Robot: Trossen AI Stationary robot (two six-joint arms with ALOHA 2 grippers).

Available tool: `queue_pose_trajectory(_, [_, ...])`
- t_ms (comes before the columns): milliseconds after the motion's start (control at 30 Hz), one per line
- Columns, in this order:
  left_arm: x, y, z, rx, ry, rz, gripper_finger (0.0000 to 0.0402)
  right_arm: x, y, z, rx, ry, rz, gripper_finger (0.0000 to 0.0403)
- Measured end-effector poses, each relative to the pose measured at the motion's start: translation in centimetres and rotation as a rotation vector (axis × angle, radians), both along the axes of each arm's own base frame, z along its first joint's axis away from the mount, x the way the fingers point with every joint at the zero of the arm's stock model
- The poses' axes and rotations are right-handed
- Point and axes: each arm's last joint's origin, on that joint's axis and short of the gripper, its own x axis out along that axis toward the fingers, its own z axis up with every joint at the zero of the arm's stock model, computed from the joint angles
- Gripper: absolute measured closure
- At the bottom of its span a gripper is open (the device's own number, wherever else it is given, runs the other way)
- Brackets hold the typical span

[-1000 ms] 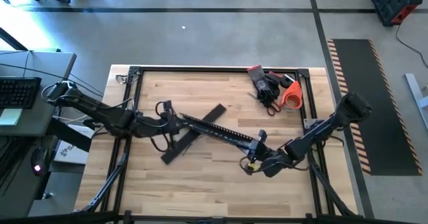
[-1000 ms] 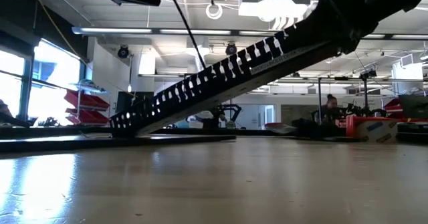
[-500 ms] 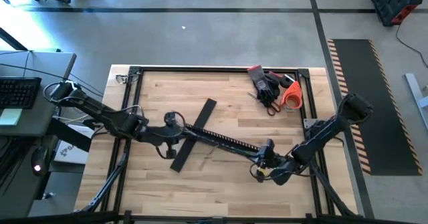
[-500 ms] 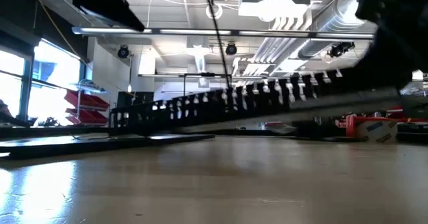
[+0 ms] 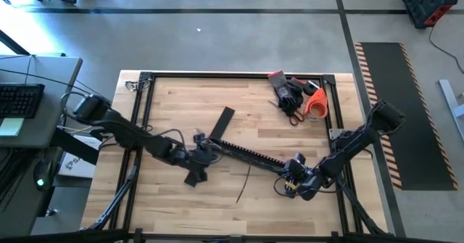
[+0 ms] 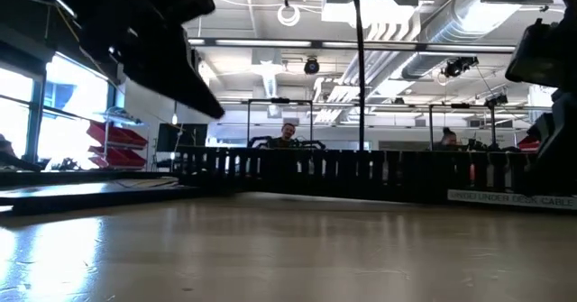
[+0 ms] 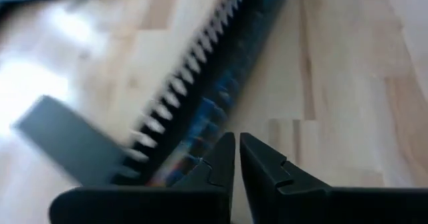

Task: Ziptie cables
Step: Put the zip-tied cables into the cable duct

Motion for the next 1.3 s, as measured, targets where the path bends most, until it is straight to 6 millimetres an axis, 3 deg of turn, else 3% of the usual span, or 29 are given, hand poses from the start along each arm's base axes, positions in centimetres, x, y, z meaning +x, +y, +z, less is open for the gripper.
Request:
queue_pose_trajectory(300, [1.3, -0.8, -6.3, -0.067, 0.185, 0.019, 0.0385, -2.2, 0.6, -0.4, -0.005, 0.038, -0.084, 0.0403])
queue_pose_trajectory(433, [1.2, -0.5, -7.8, -0.011, 0.266, 0.031, 0.0387, -2.8, 1.2, -0.4, -0.002, 0.033, -0.046, 0.0403])
queue_pose_trajectory(800, [-0.1, 3.9, -8.3, 0.412, 0.506, 0.106, 0.0387, -4.4, 3.5, -0.4, 0.036, 0.099, 0.221, 0.0403])
queue_pose_trajectory(1033, [0.0, 6.2, -8.0, 0.546, 0.595, 0.076, 0.0387, -4.0, 3.1, -0.4, -0.036, 0.093, 0.269, 0.0403])
queue_pose_trajectory(1167, [-0.2, 7.4, -6.8, 0.537, 0.58, 0.095, 0.0387, -2.7, 2.6, -0.3, 0.007, 0.062, 0.213, 0.0403])
queue_pose_trajectory(1300, [0.2, 7.7, -4.2, 0.422, 0.452, 0.097, 0.0387, -1.1, 2.0, 0.0, 0.065, 0.027, 0.193, 0.0403])
